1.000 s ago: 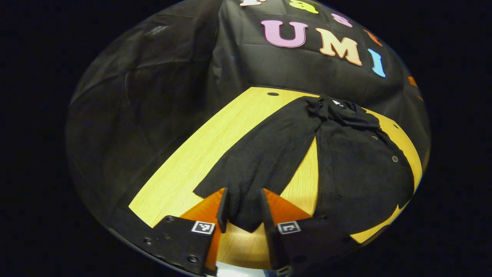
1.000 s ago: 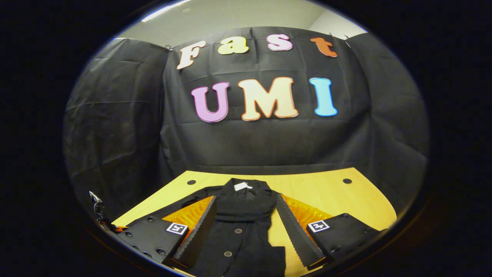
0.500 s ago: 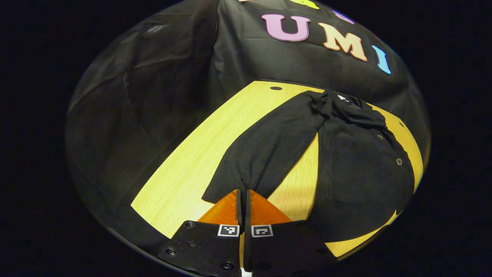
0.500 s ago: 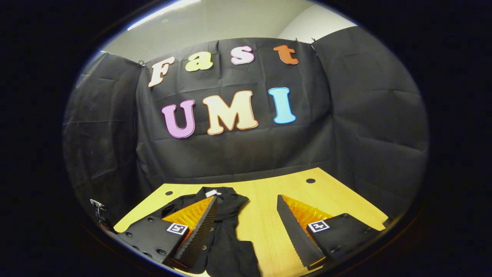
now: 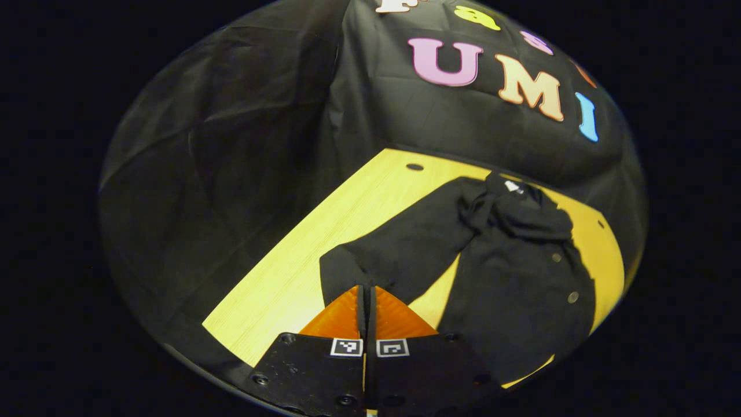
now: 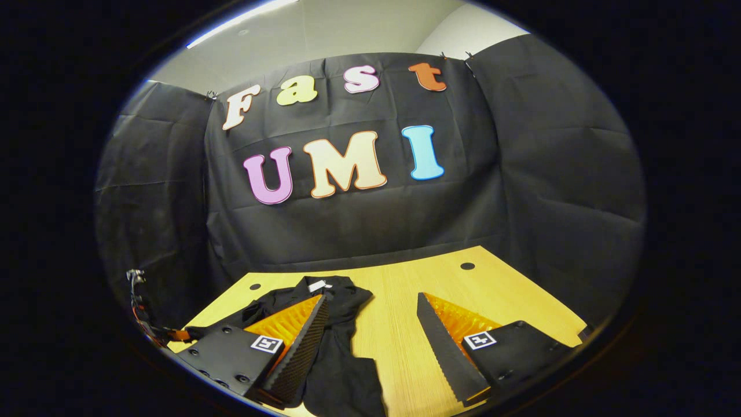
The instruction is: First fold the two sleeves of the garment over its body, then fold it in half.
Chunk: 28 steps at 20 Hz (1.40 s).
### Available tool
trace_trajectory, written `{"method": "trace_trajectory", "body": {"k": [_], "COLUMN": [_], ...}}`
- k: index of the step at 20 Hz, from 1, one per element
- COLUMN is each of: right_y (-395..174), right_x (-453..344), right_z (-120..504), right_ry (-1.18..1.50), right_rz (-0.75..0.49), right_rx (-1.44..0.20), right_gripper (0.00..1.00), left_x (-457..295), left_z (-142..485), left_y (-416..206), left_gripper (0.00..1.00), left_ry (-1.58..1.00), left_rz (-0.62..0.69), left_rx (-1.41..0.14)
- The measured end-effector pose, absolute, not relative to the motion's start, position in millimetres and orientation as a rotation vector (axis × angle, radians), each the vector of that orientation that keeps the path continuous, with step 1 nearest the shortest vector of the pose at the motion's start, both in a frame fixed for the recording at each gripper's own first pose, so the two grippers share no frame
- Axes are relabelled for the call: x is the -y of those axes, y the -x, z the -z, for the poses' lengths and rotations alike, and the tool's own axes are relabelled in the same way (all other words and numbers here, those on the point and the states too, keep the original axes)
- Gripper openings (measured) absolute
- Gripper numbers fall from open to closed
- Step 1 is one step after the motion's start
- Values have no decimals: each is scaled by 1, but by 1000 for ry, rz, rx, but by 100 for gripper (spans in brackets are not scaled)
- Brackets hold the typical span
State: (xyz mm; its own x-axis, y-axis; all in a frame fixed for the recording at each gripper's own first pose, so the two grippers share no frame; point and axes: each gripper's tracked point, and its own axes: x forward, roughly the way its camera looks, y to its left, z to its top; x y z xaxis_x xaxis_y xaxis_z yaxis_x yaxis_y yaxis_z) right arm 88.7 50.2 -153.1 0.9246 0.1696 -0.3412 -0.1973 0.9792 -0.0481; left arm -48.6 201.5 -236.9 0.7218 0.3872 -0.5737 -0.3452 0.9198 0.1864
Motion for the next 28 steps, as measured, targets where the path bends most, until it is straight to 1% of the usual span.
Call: {"method": "trace_trajectory", "body": {"k": [2,5,6,7,8,9,10,13,16,24,25,26,28], "right_y": [-87,-86,-86,-85,-83,-82,-82,-78,-77,-66,-65,-63,-61], "right_x": [-49,-37,-32,-27,-23,-19,-15,-4,2,7,6,6,9], "right_z": [153,155,155,155,154,155,156,161,161,173,174,175,176], "right_ry": [68,72,76,77,72,64,63,59,66,42,31,24,19], "right_rz": [-194,-185,-178,-172,-168,-163,-153,-132,-118,-97,-98,-98,-92], "right_rx": [-347,-356,-357,-359,-360,-365,-372,-391,-393,-424,-427,-431,-436], "right_gripper": [97,97,94,97,94,94,97,97,97,97,94,97,97], "left_x": [-171,-114,-92,-72,-51,-28,-11,47,83,137,144,151,165], "left_z": [216,189,183,178,174,172,173,179,197,248,257,265,276], "left_y": [23,-22,-36,-50,-63,-76,-86,-116,-138,-162,-163,-163,-167], "left_gripper": [0,0,0,0,0,0,0,0,0,0,0,0,0], "left_ry": [-85,-149,-171,-194,-215,-235,-240,-218,-221,-179,-176,-173,-176], "left_rz": [-343,-209,-154,-104,-54,-3,33,143,203,251,258,264,284], "left_rx": [-597,-524,-502,-478,-459,-436,-428,-400,-407,-489,-508,-529,-552]}}
